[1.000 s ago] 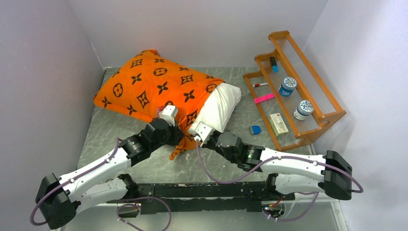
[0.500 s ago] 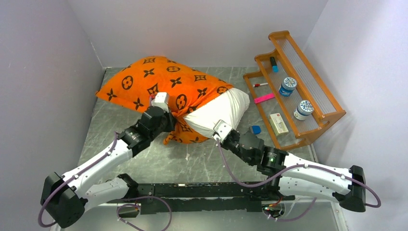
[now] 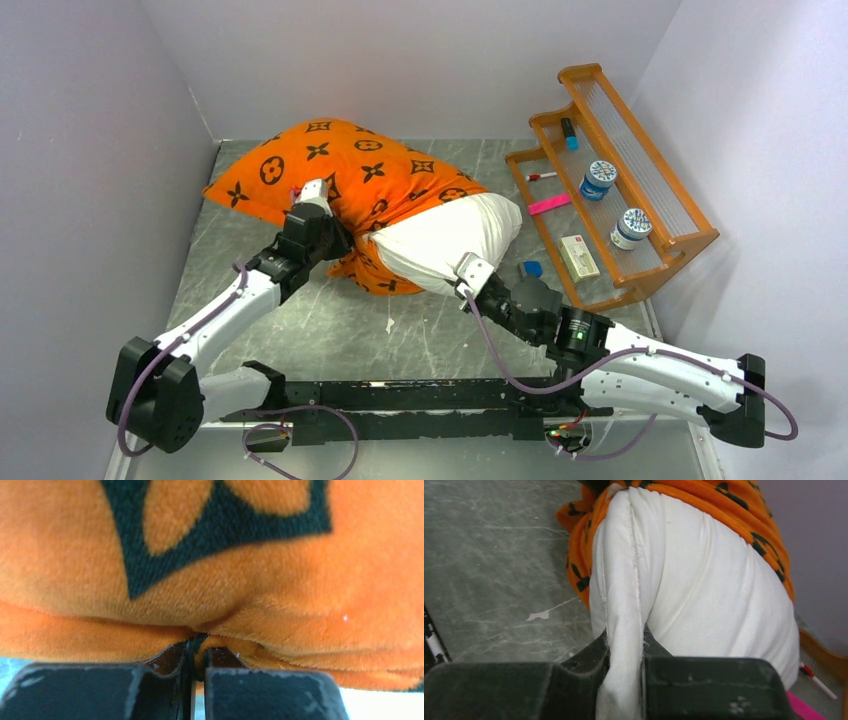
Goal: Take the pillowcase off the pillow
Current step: Remove the pillow from the pillowcase.
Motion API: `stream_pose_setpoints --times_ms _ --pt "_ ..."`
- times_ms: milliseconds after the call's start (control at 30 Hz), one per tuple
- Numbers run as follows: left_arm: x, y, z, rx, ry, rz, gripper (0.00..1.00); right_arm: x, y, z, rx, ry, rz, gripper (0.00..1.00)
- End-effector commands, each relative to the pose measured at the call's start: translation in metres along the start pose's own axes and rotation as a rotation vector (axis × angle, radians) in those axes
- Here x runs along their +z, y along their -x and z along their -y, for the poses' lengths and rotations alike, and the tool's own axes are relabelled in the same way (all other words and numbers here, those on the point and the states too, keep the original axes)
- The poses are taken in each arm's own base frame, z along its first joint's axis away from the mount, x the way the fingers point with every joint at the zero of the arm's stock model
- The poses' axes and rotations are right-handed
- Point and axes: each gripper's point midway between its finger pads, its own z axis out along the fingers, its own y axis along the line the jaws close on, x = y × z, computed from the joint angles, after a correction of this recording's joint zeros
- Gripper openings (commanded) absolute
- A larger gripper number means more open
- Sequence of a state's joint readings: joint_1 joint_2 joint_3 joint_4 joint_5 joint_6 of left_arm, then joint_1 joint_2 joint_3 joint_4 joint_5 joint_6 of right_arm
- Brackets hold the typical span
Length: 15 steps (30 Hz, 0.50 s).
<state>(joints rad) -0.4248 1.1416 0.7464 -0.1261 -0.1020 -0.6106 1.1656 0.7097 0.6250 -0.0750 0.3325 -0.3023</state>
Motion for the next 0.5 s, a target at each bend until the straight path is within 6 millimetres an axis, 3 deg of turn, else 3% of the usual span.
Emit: stream_pose_setpoints --times_ms 0,100,200,400,467 --pt "0.018 0.023 -0.091 -0.018 0.352 0.112 0.05 -0.007 0.073 -0.010 0.147 0.104 0.234 0.00" --pt "0.020 0.010 -0.089 -0.016 0.320 0.081 0.05 0.014 0.063 -0.044 0.168 0.236 0.187 0.00" --pt "0.013 0.010 -0.092 -0.023 0.330 0.098 0.09 0.037 0.051 -0.074 0.188 0.337 0.128 0.00" --pt "-0.006 0.033 -0.084 -0.022 0.322 0.151 0.26 0.068 0.046 -0.113 0.237 0.472 0.061 0.00" --pt "-0.014 0.041 -0.079 -0.018 0.312 0.169 0.33 0.077 0.044 -0.123 0.247 0.508 0.032 0.06"
